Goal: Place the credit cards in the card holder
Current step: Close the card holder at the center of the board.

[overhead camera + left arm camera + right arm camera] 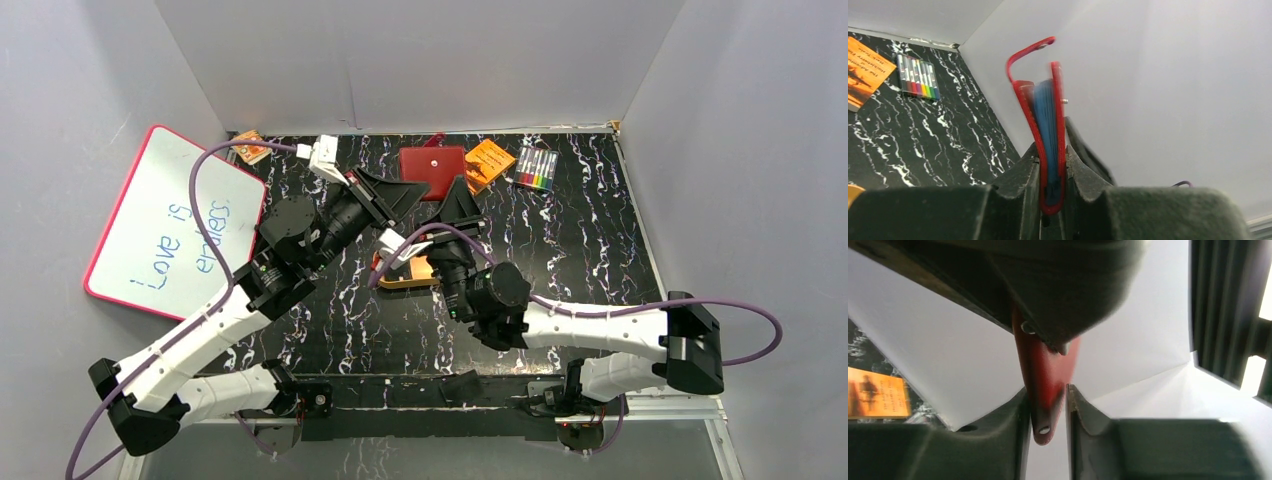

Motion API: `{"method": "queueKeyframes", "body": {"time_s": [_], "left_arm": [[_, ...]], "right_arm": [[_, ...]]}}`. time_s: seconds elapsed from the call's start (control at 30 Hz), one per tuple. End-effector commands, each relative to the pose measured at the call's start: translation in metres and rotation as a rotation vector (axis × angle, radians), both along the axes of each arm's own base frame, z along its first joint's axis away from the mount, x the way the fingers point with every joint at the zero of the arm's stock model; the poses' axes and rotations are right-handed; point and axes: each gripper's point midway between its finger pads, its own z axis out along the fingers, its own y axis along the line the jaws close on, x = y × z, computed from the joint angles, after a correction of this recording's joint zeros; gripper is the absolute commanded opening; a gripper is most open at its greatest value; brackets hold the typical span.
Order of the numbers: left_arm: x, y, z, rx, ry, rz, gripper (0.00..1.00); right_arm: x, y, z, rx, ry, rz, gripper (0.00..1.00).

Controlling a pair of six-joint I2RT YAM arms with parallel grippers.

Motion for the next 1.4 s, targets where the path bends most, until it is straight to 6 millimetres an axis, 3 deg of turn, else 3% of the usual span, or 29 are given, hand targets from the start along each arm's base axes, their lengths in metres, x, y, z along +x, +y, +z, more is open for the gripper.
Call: {"method": "queueKeyframes", "body": {"time_s": [0.0, 0.03, 0.1, 0.23, 0.3, 0.37, 0.47, 0.6, 0.77, 0.93, 1.13, 1.37], "left_arm": [[0.003, 0.030, 0.016, -0.008, -0.040, 0.115, 0.00], [0.004, 0.034, 0.016, -0.003, -0.043, 0.137, 0.00], [0.006, 0.046, 0.015, 0.021, -0.050, 0.188, 0.00], [0.001, 0.082, 0.014, 0.110, -0.082, 0.302, 0.00], [-0.005, 0.098, 0.008, 0.167, -0.092, 0.330, 0.00], [-0.016, 0.105, 0.000, 0.229, -0.107, 0.304, 0.00], [-0.038, 0.094, -0.010, 0.301, -0.125, 0.162, 0.00], [-0.080, 0.061, -0.024, 0.334, -0.143, -0.147, 0.00], [-0.103, 0.049, -0.033, 0.316, -0.129, -0.294, 0.00], [-0.116, 0.044, -0.032, 0.310, -0.142, -0.374, 0.00], [-0.135, 0.032, -0.040, 0.325, -0.142, -0.520, 0.00], [-0.139, 0.032, -0.041, 0.333, -0.159, -0.545, 0.00]], "right_arm": [[-0.014, -0.012, 0.023, 0.177, 0.070, 0.051, 0.54], [-0.019, -0.004, 0.015, 0.133, 0.111, 0.081, 0.70], [-0.028, 0.012, 0.001, 0.098, 0.205, 0.147, 0.86], [-0.053, 0.040, -0.024, 0.143, 0.546, 0.344, 0.90], [-0.070, 0.047, -0.015, 0.239, 0.690, 0.467, 0.91], [-0.083, 0.050, 0.010, 0.363, 0.759, 0.588, 0.92], [-0.071, 0.048, 0.031, 0.502, 0.864, 0.668, 0.93], [-0.022, 0.028, 0.034, 0.655, 1.054, 0.736, 0.91], [-0.053, 0.027, 0.041, 0.646, 1.166, 0.878, 0.85], [-0.083, 0.015, 0.044, 0.644, 1.237, 0.956, 0.69], [-0.100, 0.009, 0.031, 0.608, 1.338, 0.952, 0.66], [-0.108, 0.011, 0.017, 0.598, 1.423, 0.941, 0.61]]}}
